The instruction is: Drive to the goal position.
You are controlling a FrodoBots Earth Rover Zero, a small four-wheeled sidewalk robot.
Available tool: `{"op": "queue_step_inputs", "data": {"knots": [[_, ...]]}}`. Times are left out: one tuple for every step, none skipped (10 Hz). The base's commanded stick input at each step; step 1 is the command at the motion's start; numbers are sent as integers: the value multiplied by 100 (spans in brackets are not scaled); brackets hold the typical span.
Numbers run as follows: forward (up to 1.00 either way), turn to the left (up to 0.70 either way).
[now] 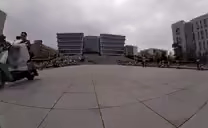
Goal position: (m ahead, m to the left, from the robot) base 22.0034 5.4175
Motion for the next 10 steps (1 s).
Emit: {"op": "queue_step_inputs", "data": {"knots": [[70, 0], [70, 0], [70, 0], [70, 0], [70, 0], [70, 0], [70, 0], [70, 0], [70, 0], [70, 0]]}}
